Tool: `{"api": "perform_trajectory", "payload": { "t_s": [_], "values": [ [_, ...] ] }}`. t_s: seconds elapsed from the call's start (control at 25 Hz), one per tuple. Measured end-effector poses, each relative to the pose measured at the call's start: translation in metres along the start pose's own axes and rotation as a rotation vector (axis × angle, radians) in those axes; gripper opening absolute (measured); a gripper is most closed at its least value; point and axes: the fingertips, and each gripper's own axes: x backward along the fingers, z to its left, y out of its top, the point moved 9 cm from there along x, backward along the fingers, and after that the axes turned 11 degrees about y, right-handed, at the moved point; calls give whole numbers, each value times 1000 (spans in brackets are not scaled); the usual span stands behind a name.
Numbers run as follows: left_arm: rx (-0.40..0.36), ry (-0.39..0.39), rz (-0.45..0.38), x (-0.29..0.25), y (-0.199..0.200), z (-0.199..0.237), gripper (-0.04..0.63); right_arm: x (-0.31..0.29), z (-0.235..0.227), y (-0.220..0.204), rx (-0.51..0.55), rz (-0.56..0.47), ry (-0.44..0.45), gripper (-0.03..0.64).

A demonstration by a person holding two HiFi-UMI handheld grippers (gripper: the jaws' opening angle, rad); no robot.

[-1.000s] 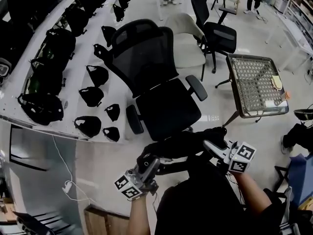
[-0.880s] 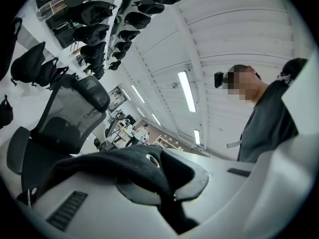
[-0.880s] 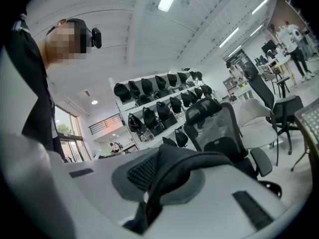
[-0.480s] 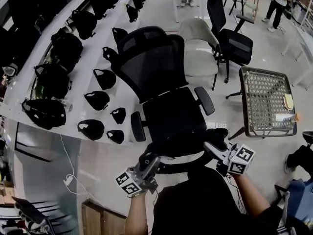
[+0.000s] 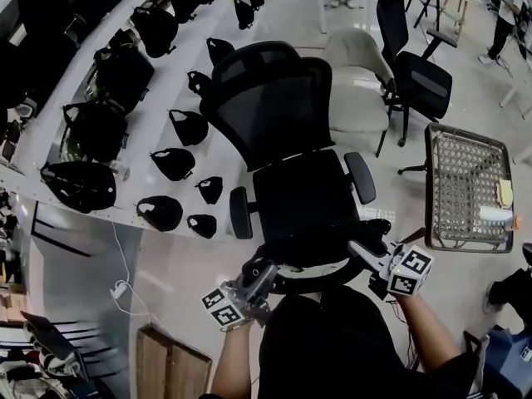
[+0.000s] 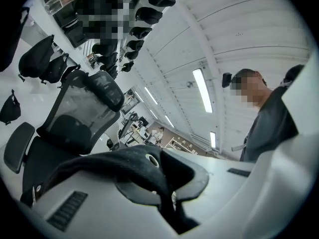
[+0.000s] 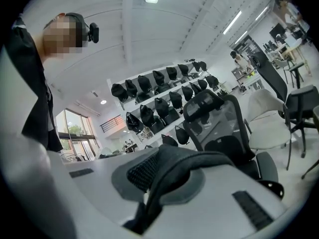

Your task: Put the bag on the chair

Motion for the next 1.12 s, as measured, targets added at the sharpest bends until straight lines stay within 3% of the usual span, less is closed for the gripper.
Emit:
{"api": "perform_trajectory", "payload": {
  "t_s": [0.52, 1.12],
  "values": [
    [69, 38, -15, -26, 19, 53, 24, -43, -58, 14, -45, 52, -8, 15],
    [74, 42, 18, -78, 64, 135, 23, -100, -147, 29, -138, 66, -40, 15]
  ]
}}
